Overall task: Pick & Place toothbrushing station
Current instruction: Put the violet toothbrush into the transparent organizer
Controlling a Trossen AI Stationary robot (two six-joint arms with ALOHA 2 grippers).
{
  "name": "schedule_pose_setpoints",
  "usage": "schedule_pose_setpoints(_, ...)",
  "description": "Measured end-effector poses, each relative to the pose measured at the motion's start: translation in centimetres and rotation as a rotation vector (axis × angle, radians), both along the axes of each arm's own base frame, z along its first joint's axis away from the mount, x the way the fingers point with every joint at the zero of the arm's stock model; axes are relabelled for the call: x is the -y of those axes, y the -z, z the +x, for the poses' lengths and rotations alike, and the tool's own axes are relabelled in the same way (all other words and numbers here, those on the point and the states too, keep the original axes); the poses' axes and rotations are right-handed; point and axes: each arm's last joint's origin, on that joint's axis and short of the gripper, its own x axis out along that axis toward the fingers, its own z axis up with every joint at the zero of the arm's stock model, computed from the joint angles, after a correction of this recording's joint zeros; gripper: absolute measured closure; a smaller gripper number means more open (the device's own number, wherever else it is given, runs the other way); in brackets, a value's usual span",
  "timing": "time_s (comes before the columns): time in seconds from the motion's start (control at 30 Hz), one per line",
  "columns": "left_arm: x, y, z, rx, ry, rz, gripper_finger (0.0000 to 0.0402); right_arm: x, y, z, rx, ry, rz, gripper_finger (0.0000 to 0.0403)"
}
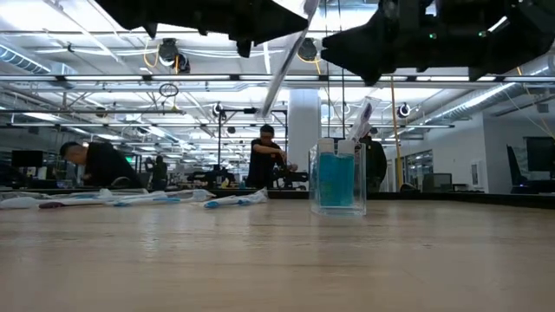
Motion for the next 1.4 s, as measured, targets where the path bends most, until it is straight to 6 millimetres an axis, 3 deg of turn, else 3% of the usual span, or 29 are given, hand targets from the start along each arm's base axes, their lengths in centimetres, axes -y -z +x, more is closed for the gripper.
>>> schedule_pose_setpoints(0.2,0.0,0.7,0.5,-0.007,0.0,-0.02,0.0397,0.0,0.2,2.3,-0.012,-0.033,0.052,0.0198)
schedule_pose_setpoints(0.4,0.0,1.2,0.8,-0.007,-0.001,-0.028,0.0395,-0.1,0.3,3.7,-0.019,-0.076,0.052,0.0205)
schedule_pose_setpoints(1.07,0.0,1.3,0.8,-0.013,-0.003,-0.032,0.0398,-0.1,0.3,3.7,-0.029,-0.072,0.013,0.0386)
schedule_pose_setpoints(1.23,0.0,1.3,0.8,-0.01,-0.022,-0.088,0.0368,-0.1,0.4,3.7,-0.036,-0.071,0.001,0.0383)
schedule_pose_setpoints(1.4,0.4,1.0,0.7,0.002,-0.063,-0.091,0.0309,0.0,0.5,3.7,-0.049,-0.069,0.021,0.0386)
